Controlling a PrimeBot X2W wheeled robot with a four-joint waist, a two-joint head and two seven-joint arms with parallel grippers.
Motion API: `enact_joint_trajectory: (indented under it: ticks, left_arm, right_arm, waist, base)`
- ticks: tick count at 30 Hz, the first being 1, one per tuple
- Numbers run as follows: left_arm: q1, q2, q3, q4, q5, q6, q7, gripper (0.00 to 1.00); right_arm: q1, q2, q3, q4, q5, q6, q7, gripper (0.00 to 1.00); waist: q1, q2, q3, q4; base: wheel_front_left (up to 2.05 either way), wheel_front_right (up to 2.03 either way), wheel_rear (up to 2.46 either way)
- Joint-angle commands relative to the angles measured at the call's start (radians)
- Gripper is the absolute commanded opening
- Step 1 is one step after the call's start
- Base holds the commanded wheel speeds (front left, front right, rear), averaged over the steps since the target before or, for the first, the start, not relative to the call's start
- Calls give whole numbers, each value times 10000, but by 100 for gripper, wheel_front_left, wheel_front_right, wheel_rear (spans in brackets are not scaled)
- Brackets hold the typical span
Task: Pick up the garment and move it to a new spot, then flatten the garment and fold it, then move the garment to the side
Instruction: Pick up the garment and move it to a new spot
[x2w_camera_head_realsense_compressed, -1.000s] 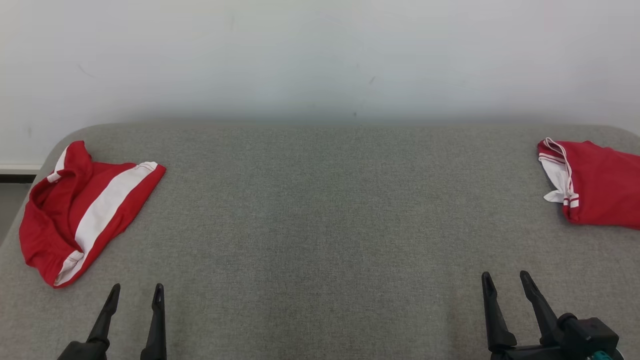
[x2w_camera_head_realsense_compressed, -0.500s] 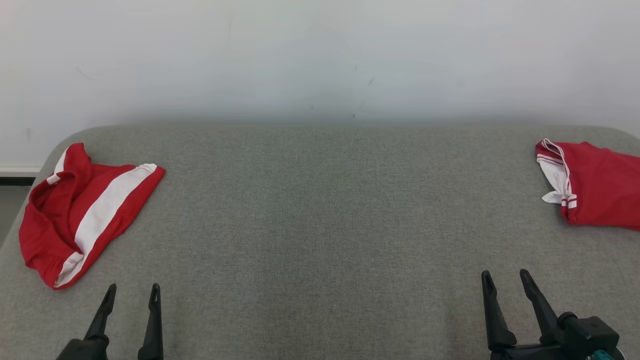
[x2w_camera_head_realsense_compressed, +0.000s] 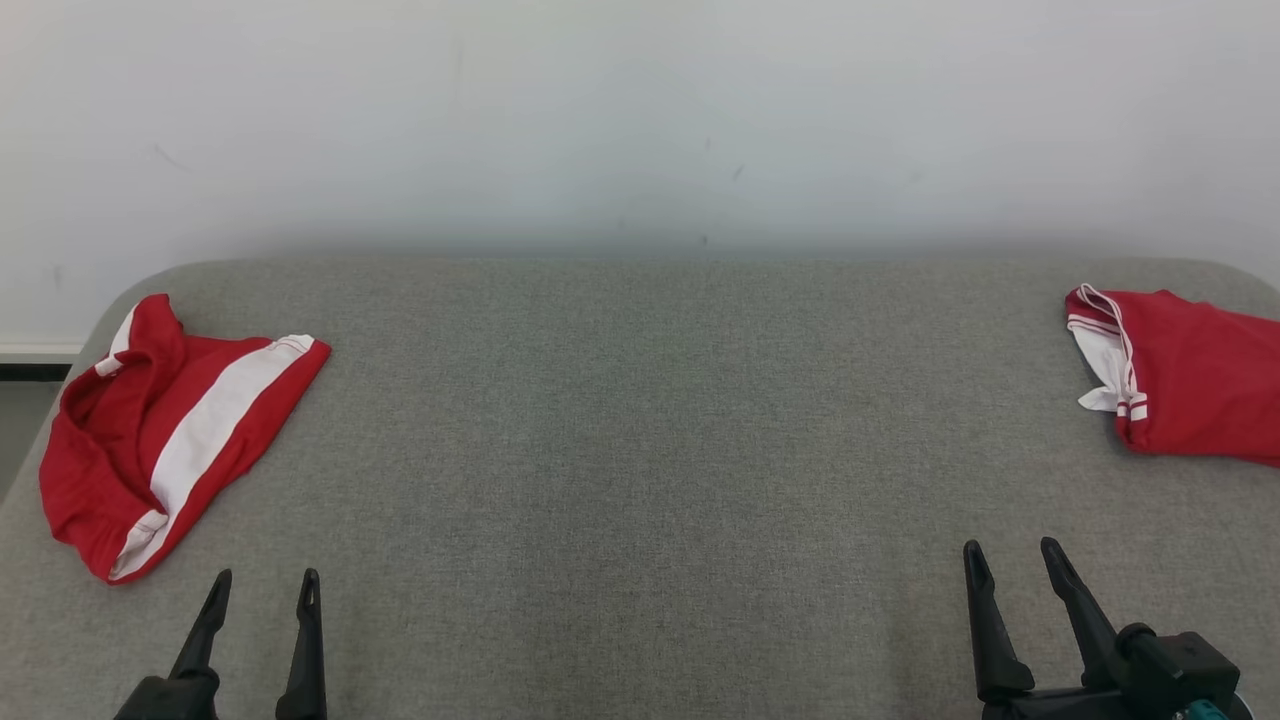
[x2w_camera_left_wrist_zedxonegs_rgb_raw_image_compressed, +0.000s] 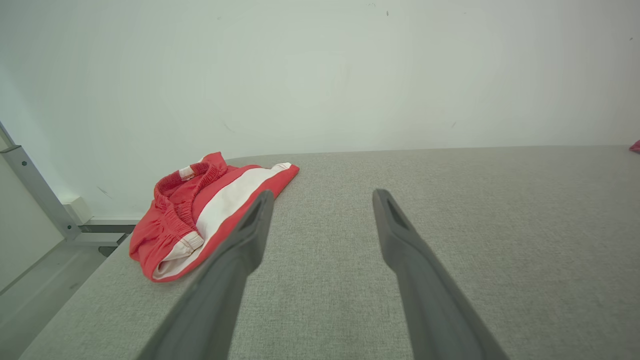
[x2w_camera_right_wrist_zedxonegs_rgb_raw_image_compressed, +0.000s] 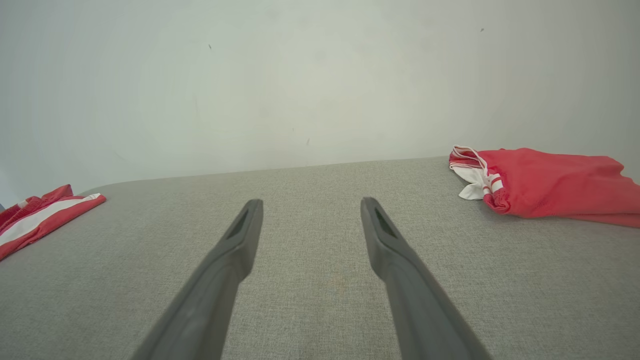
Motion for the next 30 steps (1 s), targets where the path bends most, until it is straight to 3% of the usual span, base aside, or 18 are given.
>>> enact_joint_trajectory:
  ticks: [1, 13, 30]
  left_arm:
    - [23, 39, -9, -21, -37, 61, 13, 100]
    - [-50, 147, -19, -5, -92, 259, 157, 100]
    - [76, 314, 157, -59, -371, 538, 398, 100]
  right_arm:
    - [123, 15, -13, -60, -27, -26, 21, 100]
    - [250, 14, -54, -68, -10, -26, 32, 100]
    - [272, 13, -73, 271, 227, -26, -172, 100]
  waist:
    - [0, 0, -12, 5]
    - [0, 0, -85, 549]
    - [0, 0, -11, 3044]
  base:
    - [0, 0, 0]
    - [0, 0, 0]
    - [0, 0, 0]
